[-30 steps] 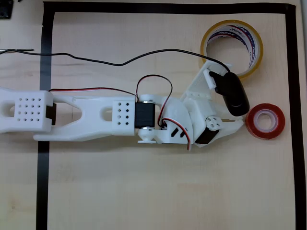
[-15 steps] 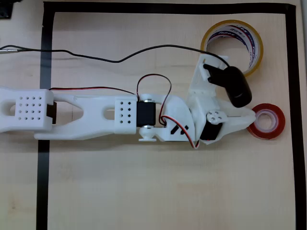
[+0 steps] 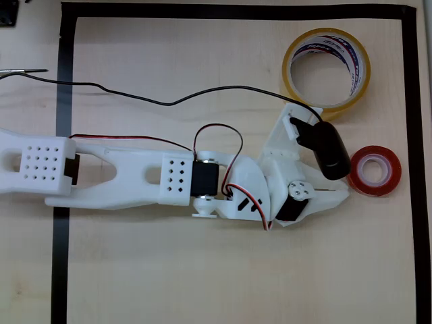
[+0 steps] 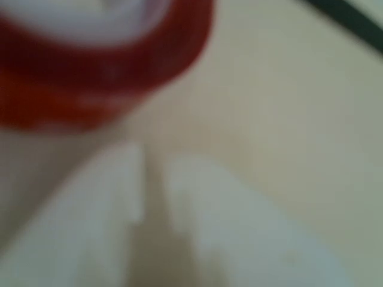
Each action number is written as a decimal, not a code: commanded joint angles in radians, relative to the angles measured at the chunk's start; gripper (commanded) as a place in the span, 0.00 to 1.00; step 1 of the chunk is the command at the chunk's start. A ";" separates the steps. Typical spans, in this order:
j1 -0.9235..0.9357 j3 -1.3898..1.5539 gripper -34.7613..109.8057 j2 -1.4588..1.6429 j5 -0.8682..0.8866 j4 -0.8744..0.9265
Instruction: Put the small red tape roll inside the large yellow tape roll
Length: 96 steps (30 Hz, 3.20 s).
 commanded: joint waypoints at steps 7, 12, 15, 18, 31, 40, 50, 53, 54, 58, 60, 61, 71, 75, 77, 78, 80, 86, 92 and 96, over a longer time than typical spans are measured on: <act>-0.051 -0.049 0.24 0.224 0.031 -0.011; -0.072 -0.051 0.24 0.239 -0.067 -0.057; -0.077 -0.052 0.24 0.241 -0.104 -0.081; -0.077 -0.052 0.24 0.225 -0.107 -0.104; -0.089 -0.055 0.24 0.170 -0.132 -0.164; -0.087 -0.023 0.24 0.146 -0.123 -0.084; -0.097 -0.063 0.24 0.184 -0.058 0.126; -0.101 -0.067 0.24 0.207 -0.041 0.184; -0.100 -0.078 0.24 0.209 -0.026 0.209; -0.092 -0.137 0.24 0.218 -0.026 0.298; -0.086 -0.149 0.24 0.229 -0.026 0.337; -0.080 -0.158 0.24 0.229 -0.031 0.353; -0.041 -0.213 0.24 0.229 -0.089 0.499; -0.046 -0.244 0.24 0.229 -0.150 0.546; -0.043 -0.258 0.24 0.229 -0.193 0.563; -0.038 -0.261 0.24 0.229 -0.202 0.581; -0.026 -0.268 0.24 0.229 -0.225 0.634; -0.003 -0.396 0.24 0.186 -0.287 0.862; 0.012 -0.471 0.24 0.173 -0.310 1.015; 0.014 -0.471 0.24 0.206 -0.328 1.062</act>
